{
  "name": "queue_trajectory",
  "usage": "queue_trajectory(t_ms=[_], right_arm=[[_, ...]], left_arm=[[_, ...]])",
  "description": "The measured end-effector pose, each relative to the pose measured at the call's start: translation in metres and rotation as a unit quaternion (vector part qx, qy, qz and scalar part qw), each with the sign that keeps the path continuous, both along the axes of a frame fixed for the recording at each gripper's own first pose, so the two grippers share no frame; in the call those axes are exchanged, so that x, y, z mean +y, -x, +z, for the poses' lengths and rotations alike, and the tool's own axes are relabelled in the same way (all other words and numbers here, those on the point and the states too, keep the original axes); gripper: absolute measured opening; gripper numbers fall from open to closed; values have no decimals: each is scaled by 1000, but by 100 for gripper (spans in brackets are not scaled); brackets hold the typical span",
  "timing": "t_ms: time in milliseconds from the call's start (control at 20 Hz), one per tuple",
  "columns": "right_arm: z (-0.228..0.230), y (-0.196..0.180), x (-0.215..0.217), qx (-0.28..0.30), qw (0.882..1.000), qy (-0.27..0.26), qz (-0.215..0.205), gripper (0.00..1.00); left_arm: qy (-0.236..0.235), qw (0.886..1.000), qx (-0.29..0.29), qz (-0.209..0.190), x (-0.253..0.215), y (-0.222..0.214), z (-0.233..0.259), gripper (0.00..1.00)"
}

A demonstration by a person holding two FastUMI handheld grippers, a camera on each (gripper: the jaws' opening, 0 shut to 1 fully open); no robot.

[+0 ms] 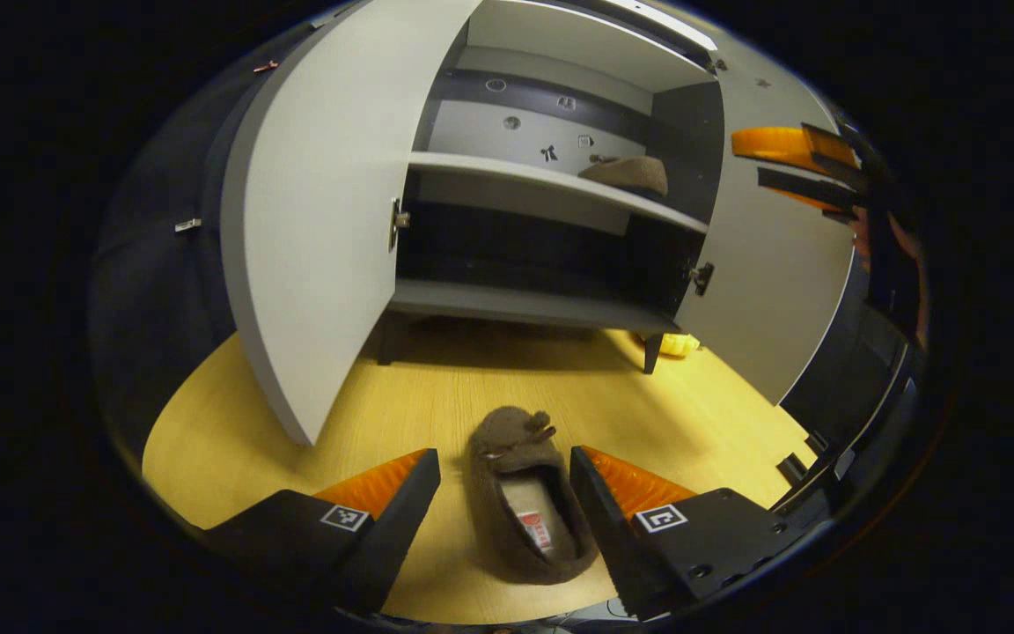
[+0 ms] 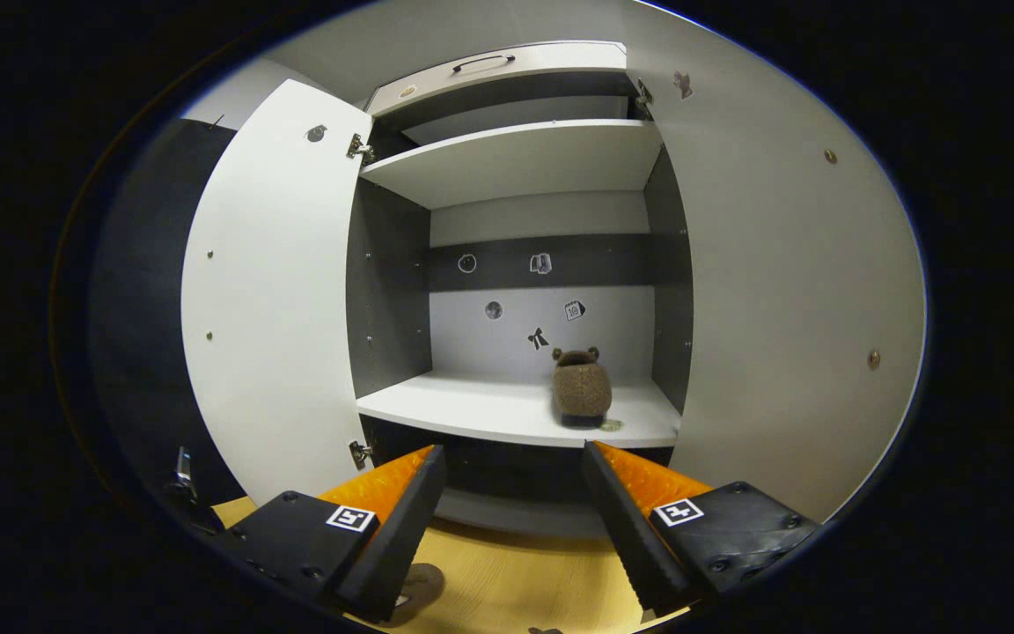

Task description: Grab one shoe with the right hand and put it into the shoe cabinet, grab the other shoe with the left hand and put it into the shoe cabinet; then close the right door with the right hand and the left door with the left hand.

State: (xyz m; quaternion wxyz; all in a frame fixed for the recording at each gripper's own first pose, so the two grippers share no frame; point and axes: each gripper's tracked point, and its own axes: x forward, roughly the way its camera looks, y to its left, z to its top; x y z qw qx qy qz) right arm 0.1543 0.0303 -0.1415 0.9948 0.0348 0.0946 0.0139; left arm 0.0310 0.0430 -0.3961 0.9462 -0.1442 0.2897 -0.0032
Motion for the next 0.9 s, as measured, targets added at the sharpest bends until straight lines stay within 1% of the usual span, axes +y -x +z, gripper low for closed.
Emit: queue_trajectory(t_ms=[100,200,350,400,450,500,550,700,800,850,900], right_arm=[[-15,7,1,12,1000,5,2,99],[-27,11,1,22,1000,4,3,99],[-43,10,-2,31,999,1,4,99],[-47,9,-4,34,999,2,4,99],[-53,8,-5,38,999,1,4,99],[-56,7,-6,41,999,-2,5,99],[-60,6,-6,44,999,-5,5,99],[-69,5,-9,53,999,-10,8,99],[-75,4,-12,59,998,-5,11,99],[-77,5,-13,61,998,-5,11,99],[-79,6,-14,64,998,-7,12,99]], left_arm=[[16,1000,20,8,-3,-4,-23,94],[20,999,33,15,-2,-9,-43,92],[6,999,32,15,0,-18,-58,81],[0,999,33,12,-1,-22,-61,84],[-7,999,33,11,0,-26,-66,77],[-12,999,32,11,0,-31,-70,74],[-17,999,34,13,0,-34,-75,65],[-19,999,33,18,-3,-41,-85,54],[-9,999,26,21,-6,-47,-87,48],[-11,999,31,20,-5,-45,-90,39],[-15,999,31,21,-2,-45,-90,39]])
